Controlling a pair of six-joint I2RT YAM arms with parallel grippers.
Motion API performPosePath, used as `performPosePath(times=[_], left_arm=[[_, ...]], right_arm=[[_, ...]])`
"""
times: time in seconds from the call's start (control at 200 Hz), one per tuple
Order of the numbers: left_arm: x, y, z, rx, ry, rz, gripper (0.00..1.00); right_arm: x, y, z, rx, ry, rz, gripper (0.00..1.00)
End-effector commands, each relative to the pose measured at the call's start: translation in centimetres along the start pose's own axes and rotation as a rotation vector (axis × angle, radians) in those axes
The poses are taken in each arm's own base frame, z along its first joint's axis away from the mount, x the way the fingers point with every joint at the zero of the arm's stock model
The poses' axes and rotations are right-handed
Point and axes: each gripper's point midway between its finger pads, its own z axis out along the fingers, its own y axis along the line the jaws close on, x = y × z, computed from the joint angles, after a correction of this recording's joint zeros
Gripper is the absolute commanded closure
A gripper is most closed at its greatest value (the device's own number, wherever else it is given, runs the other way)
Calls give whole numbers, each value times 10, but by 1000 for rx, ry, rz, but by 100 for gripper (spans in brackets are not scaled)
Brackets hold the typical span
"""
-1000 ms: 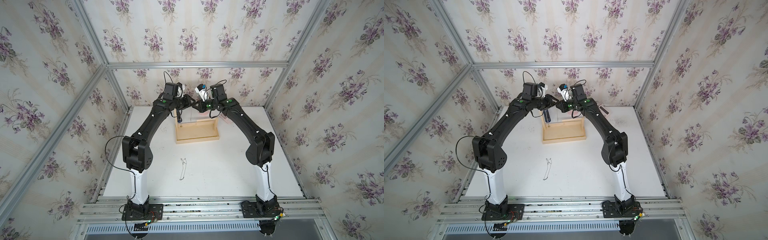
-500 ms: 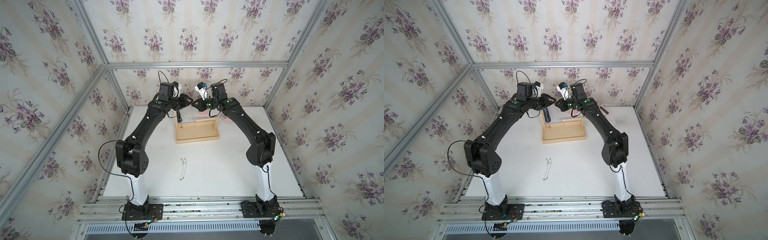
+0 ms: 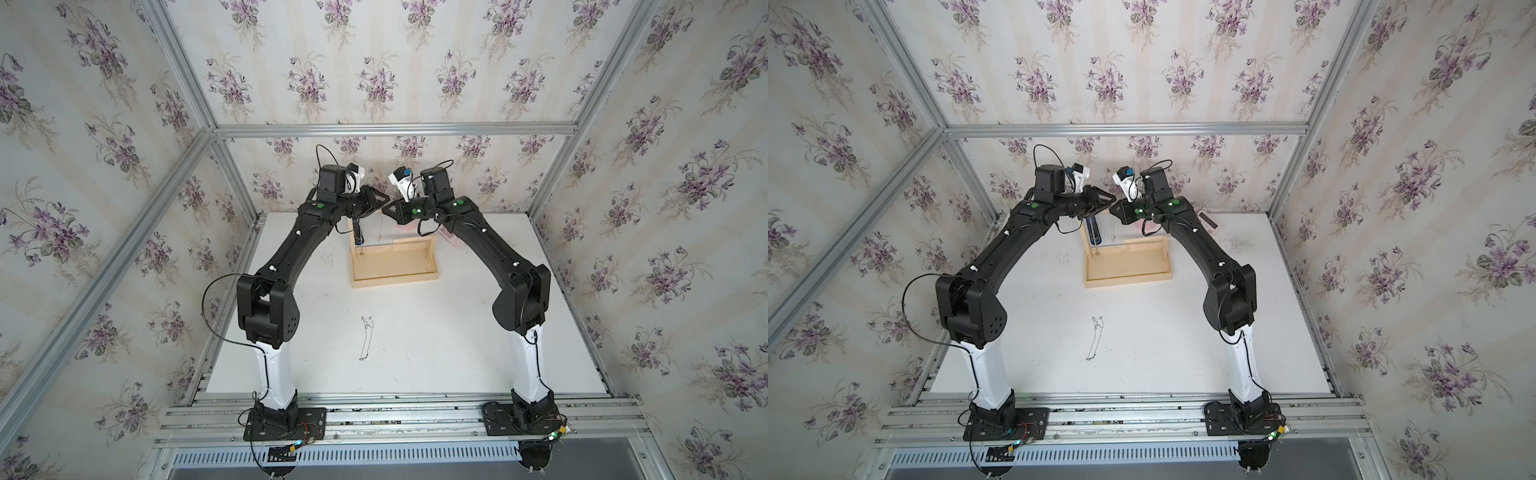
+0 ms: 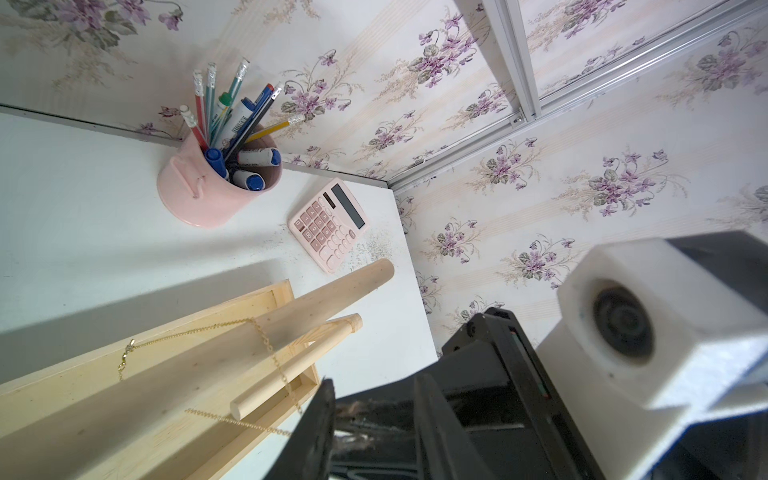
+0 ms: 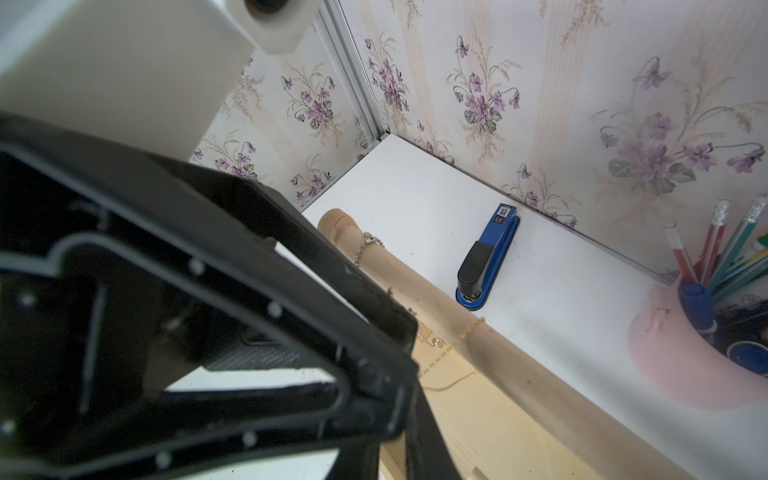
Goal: Hang the necklace on the jewelry display stand
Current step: Hang the necklace on the stand.
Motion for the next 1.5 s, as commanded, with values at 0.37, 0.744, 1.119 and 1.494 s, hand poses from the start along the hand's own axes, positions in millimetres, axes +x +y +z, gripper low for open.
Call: performPosePath(times=[0.37,0.744,1.119,1.494], left_arm=[[8,-8,3,68,70,11,65],[14,17,2,-33,80,2,66],[9,23,0,-56,58,-6,66],[6,13,-31,-95,-2,57,55]], right_arm=[[-14,4,-6,1,-46,-24,86],[-19,7,-12,3,-57,-31,86],[-26,17,-21,-19,-74,-40,86],[-33,20,-22,-40,-98,-24,83]])
